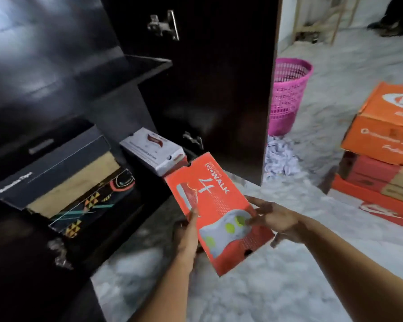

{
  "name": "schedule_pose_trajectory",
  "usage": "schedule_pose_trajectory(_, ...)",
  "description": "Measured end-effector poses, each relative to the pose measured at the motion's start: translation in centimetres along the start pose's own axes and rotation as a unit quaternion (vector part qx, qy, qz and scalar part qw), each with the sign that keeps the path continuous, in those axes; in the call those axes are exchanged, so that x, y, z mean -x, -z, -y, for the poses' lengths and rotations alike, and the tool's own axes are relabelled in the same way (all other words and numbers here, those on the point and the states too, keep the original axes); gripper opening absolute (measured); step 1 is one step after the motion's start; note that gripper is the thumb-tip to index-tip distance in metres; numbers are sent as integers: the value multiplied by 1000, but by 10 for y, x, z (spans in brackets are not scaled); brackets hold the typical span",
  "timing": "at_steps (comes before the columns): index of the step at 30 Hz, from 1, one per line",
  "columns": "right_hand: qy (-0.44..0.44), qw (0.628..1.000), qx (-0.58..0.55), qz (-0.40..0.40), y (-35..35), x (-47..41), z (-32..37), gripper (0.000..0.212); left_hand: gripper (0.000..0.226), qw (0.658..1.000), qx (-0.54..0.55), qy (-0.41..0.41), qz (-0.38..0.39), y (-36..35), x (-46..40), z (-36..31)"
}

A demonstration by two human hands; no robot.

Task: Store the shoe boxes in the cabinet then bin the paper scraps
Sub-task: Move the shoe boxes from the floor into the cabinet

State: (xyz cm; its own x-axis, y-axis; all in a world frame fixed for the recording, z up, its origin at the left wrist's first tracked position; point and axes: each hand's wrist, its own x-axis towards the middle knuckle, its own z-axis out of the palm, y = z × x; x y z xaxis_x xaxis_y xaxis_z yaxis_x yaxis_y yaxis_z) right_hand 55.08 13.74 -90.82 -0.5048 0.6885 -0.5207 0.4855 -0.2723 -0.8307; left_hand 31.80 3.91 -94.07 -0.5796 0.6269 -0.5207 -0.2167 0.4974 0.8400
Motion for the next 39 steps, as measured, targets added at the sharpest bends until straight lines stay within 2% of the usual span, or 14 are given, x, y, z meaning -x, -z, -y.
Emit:
schedule_pose_trajectory(2, 49, 999, 13, -1, -14, -25, 38, 63, 61, 996, 7, -68, -57, 20, -29, -23)
schedule_pose_trajectory(5, 121, 990, 22, -74, -25, -63, 93, 50, 25, 984, 33, -147, -97, 36, -58, -74)
schedule_pose_trajectory(7, 149, 982, 5, -114, -28, -87, 125, 38, 21, 978, 55, -169, -110, 44, -81, -108)
schedule_pose_trajectory(10, 164, 973, -39, -158, -35, -138, 165, 32, 25, 975, 70, -184, -107, 53, -126, -143)
schedule_pose_trajectory(12, 186, 962, -66, -187, -42, -177, 180, 40, 26, 970, 81, -199, -112, 53, -148, -154)
schedule_pose_trajectory(14, 218, 951, -75, -208, -50, -219, 186, 43, 42, 974, 67, -188, -111, 51, -165, -158)
schedule_pose_trajectory(16, 238, 948, -88, -190, -63, -250, 193, 36, 71, 977, 44, -169, -124, 50, -187, -159)
schedule_pose_trajectory(18, 256, 950, -96, -149, -74, -272, 202, 39, 93, 980, 11, -141, -137, 50, -204, -163)
schedule_pose_trajectory(22, 284, 946, -72, -136, -86, -306, 221, 41, 83, 990, 31, -75, -115, 55, -229, -186)
schedule_pose_trajectory(27, 265, 948, -37, -170, -105, -322, 224, 40, 116, 991, 58, -48, -107, 62, -255, -191)
schedule_pose_trajectory(31, 278, 940, -36, -194, -110, -324, 220, 40, 117, 993, 17, -64, -103, 73, -302, -174)
schedule_pose_trajectory(35, 246, 950, -1, -194, -107, -323, 226, 44, 94, 992, -27, -55, -106, 64, -250, -199)
schedule_pose_trajectory(37, 223, 957, 3, -187, -104, -313, 233, 54, 84, 985, -27, -60, -157, 59, -224, -211)
schedule_pose_trajectory(39, 232, 950, -6, -207, -97, -299, 238, 66, 92, 976, 43, -44, -210, 57, -206, -212)
